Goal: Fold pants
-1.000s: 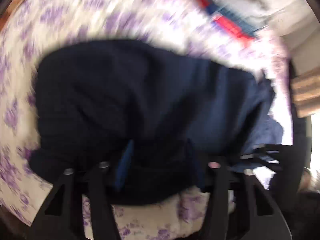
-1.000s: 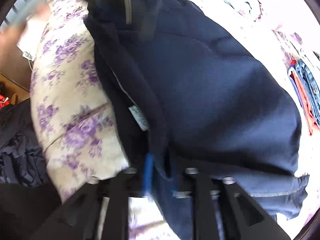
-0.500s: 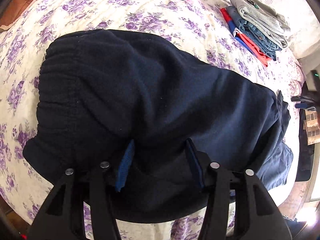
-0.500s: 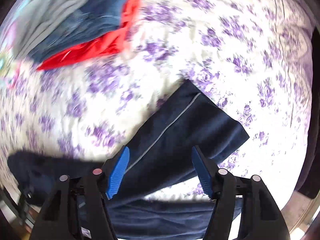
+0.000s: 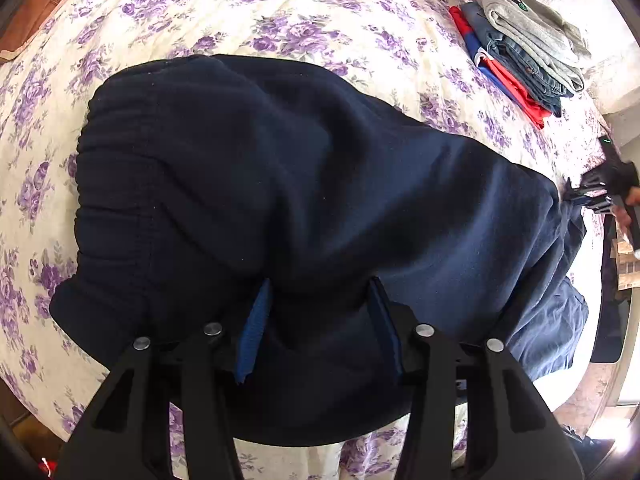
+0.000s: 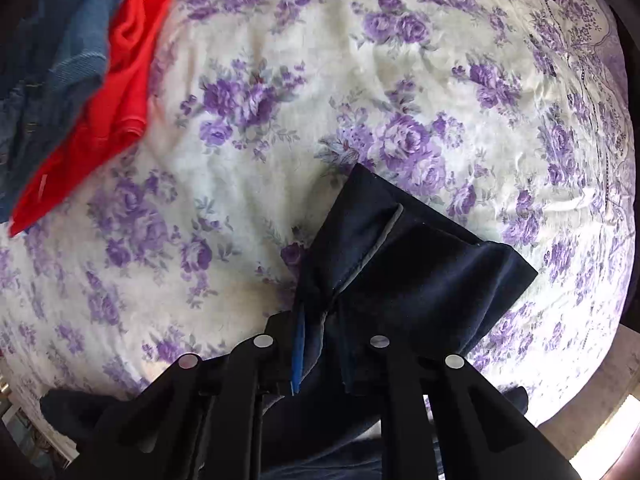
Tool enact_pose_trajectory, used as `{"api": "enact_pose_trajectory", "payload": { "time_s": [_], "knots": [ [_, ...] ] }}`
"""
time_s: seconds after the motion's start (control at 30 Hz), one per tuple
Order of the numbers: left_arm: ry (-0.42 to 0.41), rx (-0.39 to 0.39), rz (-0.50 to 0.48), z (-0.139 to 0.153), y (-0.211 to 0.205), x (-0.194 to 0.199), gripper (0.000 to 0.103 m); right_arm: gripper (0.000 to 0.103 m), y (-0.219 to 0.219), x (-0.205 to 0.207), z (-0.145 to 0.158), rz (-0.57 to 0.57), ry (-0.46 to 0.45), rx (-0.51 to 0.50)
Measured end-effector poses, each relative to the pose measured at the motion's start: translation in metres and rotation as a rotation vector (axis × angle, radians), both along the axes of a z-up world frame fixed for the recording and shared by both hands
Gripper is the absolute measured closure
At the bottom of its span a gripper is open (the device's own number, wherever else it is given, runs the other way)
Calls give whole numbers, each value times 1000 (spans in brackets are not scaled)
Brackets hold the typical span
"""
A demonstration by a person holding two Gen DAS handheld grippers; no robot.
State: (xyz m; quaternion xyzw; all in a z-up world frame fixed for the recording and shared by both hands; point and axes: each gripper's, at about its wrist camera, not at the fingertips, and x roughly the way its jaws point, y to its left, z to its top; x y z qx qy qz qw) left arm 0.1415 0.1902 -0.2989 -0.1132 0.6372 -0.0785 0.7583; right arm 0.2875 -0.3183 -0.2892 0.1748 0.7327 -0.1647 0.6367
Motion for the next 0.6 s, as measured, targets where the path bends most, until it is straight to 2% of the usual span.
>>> {"api": "enact_pose_trajectory", "payload": {
  "time_s": [0.17,0.27,0.33,0.43,0.5,0.6],
  "knots": [
    [11,47,-29,0,-9,4,55,92,-6,-72,78,25,-203,42],
    [16,67,-42,1,-12,4,55,92,-22,-140,120,0,-327,69],
    [24,78,-49,3,-14,3,57,92,-41,-185,136,-50,-388,102],
    [26,136,-90,11,-24,-5,67,93,-56,-254,125,-116,-452,129],
    [26,192,-129,20,-34,-13,70,93,-59,-292,101,-162,-449,142],
    [9,171,-172,40,-51,-25,71,94,-59,-340,53,-249,-431,169]
  ]
}}
